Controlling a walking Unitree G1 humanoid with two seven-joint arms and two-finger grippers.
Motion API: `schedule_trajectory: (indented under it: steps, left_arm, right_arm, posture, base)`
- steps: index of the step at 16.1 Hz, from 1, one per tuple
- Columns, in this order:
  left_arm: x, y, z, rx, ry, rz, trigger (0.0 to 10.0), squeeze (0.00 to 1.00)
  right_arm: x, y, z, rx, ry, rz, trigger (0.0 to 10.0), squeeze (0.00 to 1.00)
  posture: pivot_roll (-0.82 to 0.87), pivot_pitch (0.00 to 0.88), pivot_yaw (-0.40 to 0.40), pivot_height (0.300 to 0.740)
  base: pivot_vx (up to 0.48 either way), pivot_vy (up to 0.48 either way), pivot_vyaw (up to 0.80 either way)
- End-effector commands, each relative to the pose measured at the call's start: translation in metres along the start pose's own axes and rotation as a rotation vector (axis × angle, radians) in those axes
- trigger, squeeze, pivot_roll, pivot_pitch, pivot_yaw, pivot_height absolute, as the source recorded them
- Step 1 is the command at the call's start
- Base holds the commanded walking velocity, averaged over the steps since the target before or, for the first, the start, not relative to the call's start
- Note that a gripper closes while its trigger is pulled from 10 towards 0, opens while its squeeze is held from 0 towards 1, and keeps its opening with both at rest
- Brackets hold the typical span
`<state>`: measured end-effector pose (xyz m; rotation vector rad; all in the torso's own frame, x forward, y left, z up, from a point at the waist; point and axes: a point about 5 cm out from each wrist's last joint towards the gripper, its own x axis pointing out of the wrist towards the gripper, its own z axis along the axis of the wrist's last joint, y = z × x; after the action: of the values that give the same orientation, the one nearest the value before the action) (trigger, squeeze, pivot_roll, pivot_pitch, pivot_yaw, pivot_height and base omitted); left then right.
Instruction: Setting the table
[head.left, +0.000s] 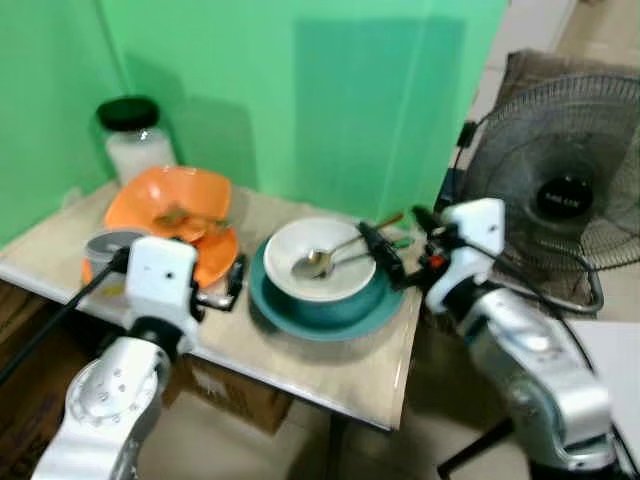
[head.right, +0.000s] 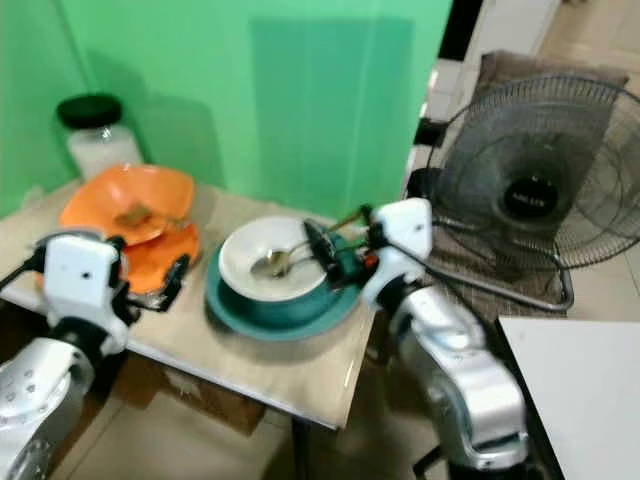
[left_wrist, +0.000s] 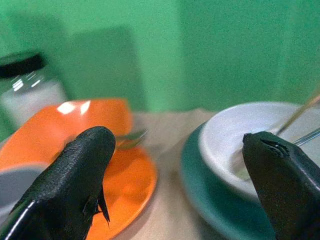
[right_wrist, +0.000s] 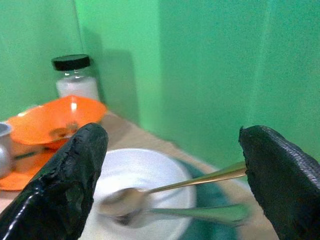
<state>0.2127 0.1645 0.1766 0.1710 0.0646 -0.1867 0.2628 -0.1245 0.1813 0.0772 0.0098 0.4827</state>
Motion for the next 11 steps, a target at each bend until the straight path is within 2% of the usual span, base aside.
schedule_trajectory:
  steps: [1,3,5,7,8,10,11]
  left_arm:
    - [-0.002,-0.008,0.002,0.005,-0.016,-0.062,10.0,0.00]
    - [-0.003,-0.012,0.001,0.029,-0.002,-0.140,10.0,0.00]
    - [-0.004,-0.011,0.001,0.023,0.008,-0.200,10.0,0.00]
    - [-0.008,-0.009,-0.001,0.044,0.030,-0.287,10.0,0.00]
    - [-0.009,-0.008,-0.001,0.051,0.037,-0.304,10.0,0.00]
    - [-0.016,-0.003,-0.003,0.088,0.066,-0.411,10.0,0.00]
    - [-0.018,-0.002,-0.003,0.103,0.073,-0.473,10.0,0.00]
  right_arm:
    - [0.001,-0.009,0.004,-0.042,0.000,0.037,10.0,1.00]
    - [0.007,-0.013,0.012,-0.127,0.025,0.143,10.0,1.00]
    - [0.021,-0.024,0.018,-0.244,0.117,0.230,10.0,1.00]
    - [0.034,-0.035,0.023,-0.282,0.184,0.260,10.0,1.00]
    - [0.035,-0.036,0.023,-0.286,0.203,0.278,10.0,1.00]
    - [0.049,-0.036,0.025,-0.328,0.342,0.377,10.0,1.00]
    - [0.056,-0.033,0.026,-0.344,0.375,0.427,10.0,1.00]
  posture:
    - [-0.06,0.015,0.015,0.740]
    - [-0.07,0.013,0.018,0.740]
    - [-0.08,0.009,0.023,0.740]
    - [-0.08,0.006,0.024,0.740]
    - [-0.08,0.006,0.024,0.740]
    - [-0.09,0.000,0.027,0.740]
    - [-0.09,0.000,0.029,0.740]
  base:
    - [0.000,0.000,0.00]
    - [0.000,0.000,0.00]
    - [0.000,0.000,0.00]
    - [0.000,0.000,0.00]
    - [0.000,0.000,0.00]
    - [0.000,0.000,0.00]
    - [0.000,0.000,0.00]
